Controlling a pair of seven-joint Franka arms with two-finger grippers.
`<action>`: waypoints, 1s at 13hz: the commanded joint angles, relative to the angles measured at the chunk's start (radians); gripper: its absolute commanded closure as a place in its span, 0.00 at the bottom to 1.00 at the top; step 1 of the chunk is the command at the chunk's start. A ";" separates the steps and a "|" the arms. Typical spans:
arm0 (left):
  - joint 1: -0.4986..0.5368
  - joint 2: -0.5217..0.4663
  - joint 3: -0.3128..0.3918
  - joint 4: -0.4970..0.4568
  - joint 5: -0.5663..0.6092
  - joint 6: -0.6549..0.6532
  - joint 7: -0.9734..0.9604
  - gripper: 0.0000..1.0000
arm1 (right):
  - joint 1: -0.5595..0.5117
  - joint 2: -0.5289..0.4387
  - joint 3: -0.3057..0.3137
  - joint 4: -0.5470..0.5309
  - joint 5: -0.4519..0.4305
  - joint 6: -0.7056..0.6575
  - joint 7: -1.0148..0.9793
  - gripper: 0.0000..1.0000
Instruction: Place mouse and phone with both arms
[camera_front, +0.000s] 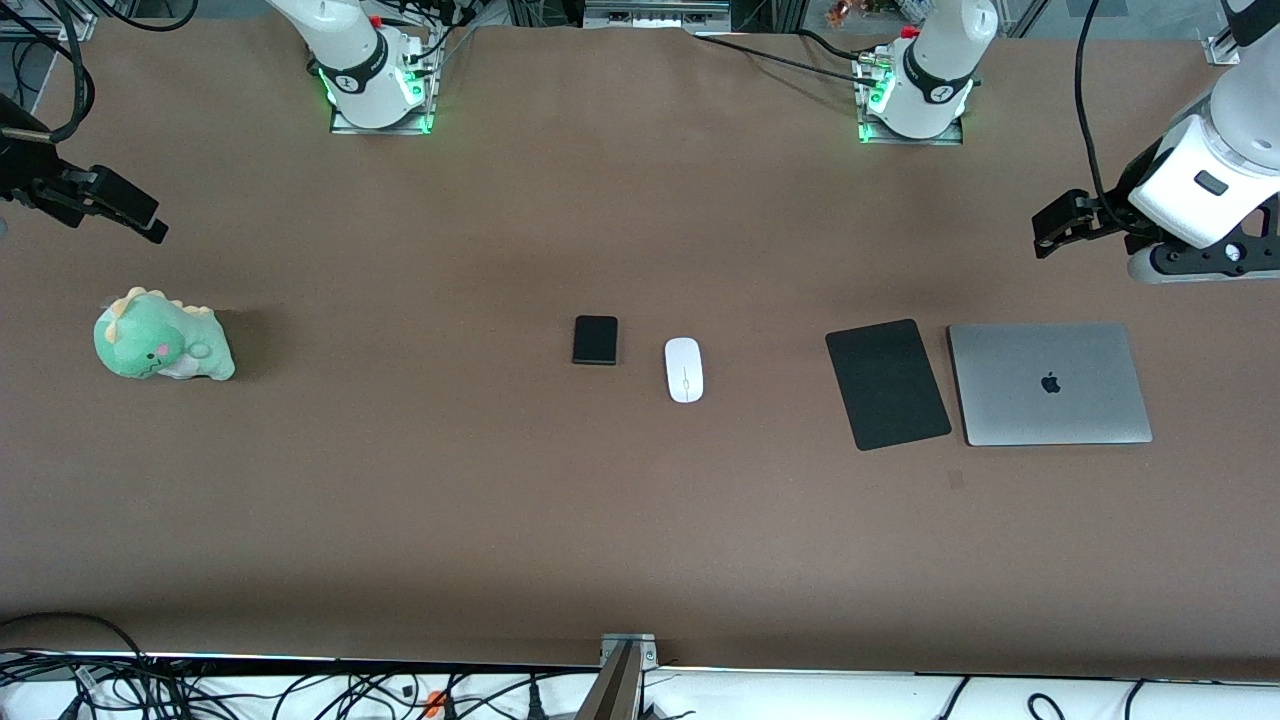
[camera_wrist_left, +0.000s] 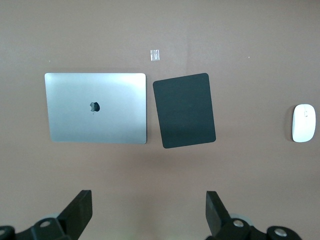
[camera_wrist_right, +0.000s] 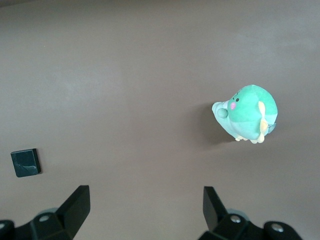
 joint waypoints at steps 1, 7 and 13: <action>0.007 -0.037 -0.005 -0.029 0.020 -0.008 0.015 0.00 | -0.011 -0.023 0.008 -0.012 0.019 -0.012 -0.010 0.00; 0.008 -0.026 -0.004 -0.014 0.022 -0.009 0.019 0.00 | -0.011 -0.021 0.008 -0.012 0.019 -0.012 -0.014 0.00; 0.019 -0.028 -0.005 -0.014 0.020 -0.011 0.024 0.00 | -0.003 -0.006 0.020 -0.021 0.019 -0.037 -0.007 0.00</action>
